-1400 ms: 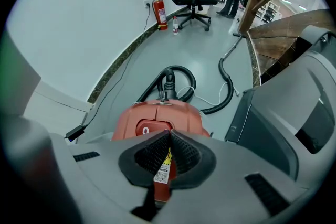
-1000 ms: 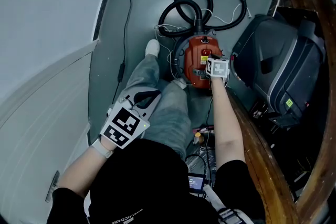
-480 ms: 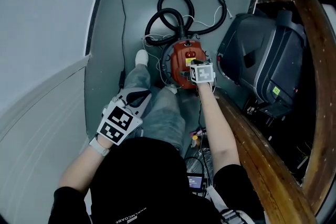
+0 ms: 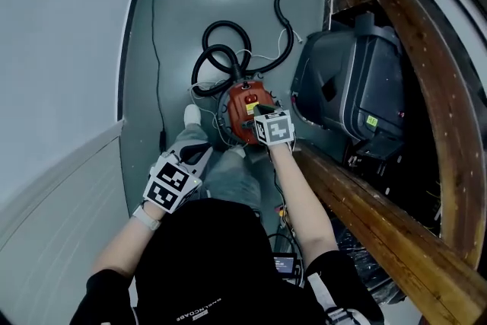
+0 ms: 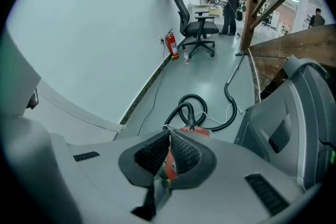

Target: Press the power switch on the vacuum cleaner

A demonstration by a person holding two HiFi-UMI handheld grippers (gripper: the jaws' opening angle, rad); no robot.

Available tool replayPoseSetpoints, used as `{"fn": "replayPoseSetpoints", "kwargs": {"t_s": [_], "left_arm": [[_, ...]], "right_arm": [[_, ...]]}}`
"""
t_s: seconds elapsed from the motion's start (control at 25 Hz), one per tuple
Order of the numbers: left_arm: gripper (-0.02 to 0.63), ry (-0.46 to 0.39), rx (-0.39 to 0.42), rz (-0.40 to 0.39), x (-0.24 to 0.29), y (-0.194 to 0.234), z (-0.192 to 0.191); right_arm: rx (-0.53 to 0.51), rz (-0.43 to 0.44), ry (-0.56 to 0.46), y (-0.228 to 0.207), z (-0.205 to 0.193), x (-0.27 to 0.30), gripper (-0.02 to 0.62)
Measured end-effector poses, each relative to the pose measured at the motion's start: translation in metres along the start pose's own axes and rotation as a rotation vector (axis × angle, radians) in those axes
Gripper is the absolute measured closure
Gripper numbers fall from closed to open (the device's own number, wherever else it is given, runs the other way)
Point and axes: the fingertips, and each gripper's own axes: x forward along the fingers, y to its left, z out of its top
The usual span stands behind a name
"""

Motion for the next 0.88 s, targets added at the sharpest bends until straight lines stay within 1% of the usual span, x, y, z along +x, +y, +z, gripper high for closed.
{"fn": "replayPoseSetpoints", "kwargs": {"t_s": [0.2, 0.32, 0.4, 0.52, 0.72, 0.88], "left_arm": [[0.591, 0.008, 0.087, -0.027, -0.006, -0.013, 0.019], [0.591, -0.005, 0.116, -0.052, -0.010, -0.020, 0.035], [0.591, -0.008, 0.142, -0.066, -0.013, -0.028, 0.048], [0.591, -0.004, 0.206, -0.093, -0.012, -0.041, 0.065], [0.591, -0.018, 0.305, -0.154, -0.011, -0.068, 0.099], [0.591, -0.052, 0.373, -0.204, -0.013, -0.098, 0.130]], "right_arm": [[-0.009, 0.007, -0.106, 0.017, 0.024, -0.059, 0.568], [-0.002, 0.003, -0.173, 0.027, 0.036, -0.093, 0.568], [0.009, -0.004, -0.217, 0.033, 0.043, -0.118, 0.568], [0.037, -0.016, -0.288, 0.038, 0.052, -0.156, 0.568], [0.079, -0.027, -0.435, 0.049, 0.064, -0.220, 0.568], [0.104, -0.051, -0.577, 0.051, 0.068, -0.273, 0.568]]}}
